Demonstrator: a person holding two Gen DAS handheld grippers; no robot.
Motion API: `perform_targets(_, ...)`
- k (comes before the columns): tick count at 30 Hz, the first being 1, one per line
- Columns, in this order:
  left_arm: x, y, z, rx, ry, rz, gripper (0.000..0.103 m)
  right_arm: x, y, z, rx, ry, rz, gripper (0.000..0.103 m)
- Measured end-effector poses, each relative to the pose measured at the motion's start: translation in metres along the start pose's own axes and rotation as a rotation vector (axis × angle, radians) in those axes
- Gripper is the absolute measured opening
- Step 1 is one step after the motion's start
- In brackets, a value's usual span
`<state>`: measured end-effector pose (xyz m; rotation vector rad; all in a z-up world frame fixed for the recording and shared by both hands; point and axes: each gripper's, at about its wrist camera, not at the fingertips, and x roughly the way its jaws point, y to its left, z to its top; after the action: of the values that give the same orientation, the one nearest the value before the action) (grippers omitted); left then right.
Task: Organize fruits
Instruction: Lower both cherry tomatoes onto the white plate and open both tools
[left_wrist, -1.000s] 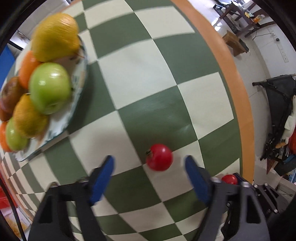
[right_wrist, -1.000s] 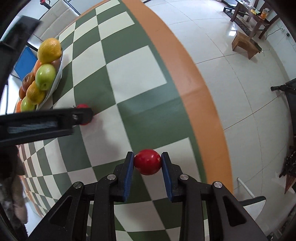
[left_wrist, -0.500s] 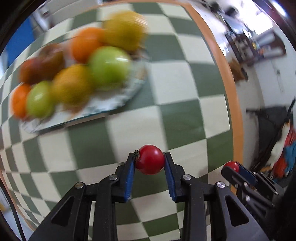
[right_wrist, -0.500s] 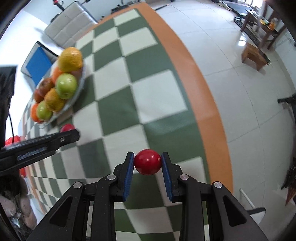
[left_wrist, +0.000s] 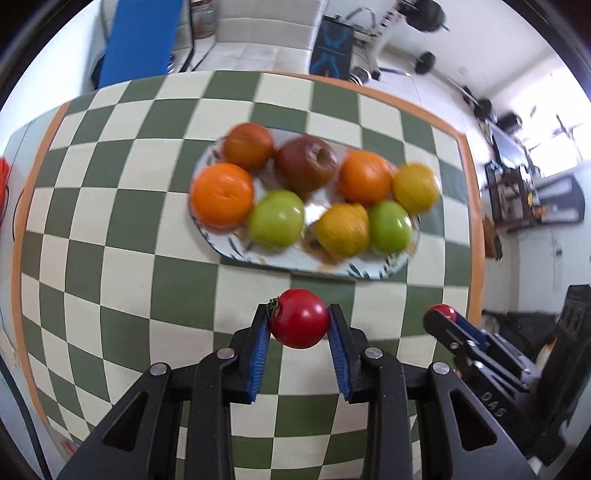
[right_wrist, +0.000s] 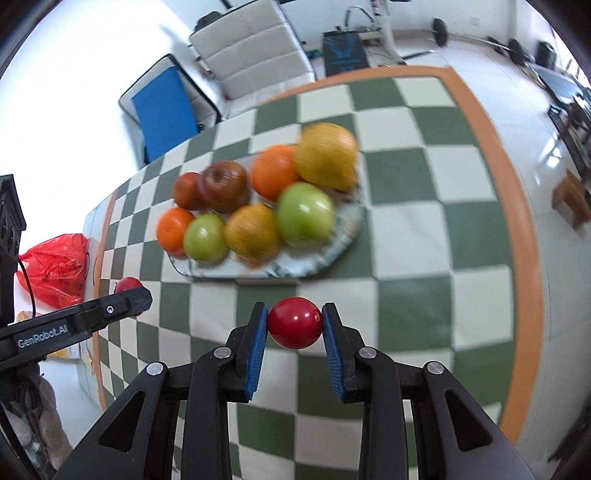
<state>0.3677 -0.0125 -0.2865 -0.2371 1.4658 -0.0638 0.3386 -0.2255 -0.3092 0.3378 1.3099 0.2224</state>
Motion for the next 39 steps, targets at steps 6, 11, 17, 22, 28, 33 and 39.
perform_targets(6, 0.023, 0.06, 0.031, -0.252, 0.092, -0.202, 0.028, 0.041, 0.019, 0.027, -0.036, 0.011, 0.007, 0.032)
perform_targets(11, 0.046, 0.097, 0.041, -0.423, 0.13, -0.267, 0.028, 0.068, 0.017, 0.036, -0.05, 0.037, 0.004, 0.032)
perform_targets(17, 0.068, 0.113, 0.047, -0.504, 0.166, -0.282, 0.028, 0.079, 0.014, 0.037, -0.054, 0.056, -0.003, 0.032)
perform_targets(22, 0.08, 0.111, 0.052, -0.509, 0.191, -0.278, 0.029, 0.085, 0.008, 0.037, -0.04, 0.07, -0.008, 0.033)
perform_targets(28, 0.083, 0.11, 0.057, -0.492, 0.204, -0.268, 0.03, 0.092, 0.006, 0.038, -0.032, 0.099, -0.015, 0.034)
perform_targets(33, 0.079, 0.106, 0.059, -0.455, 0.213, -0.209, 0.031, 0.087, 0.003, 0.038, -0.009, 0.09, -0.014, 0.045)
perform_targets(39, 0.062, 0.086, 0.056, -0.287, 0.167, -0.036, 0.032, 0.069, 0.005, 0.034, -0.016, 0.073, -0.056, 0.059)
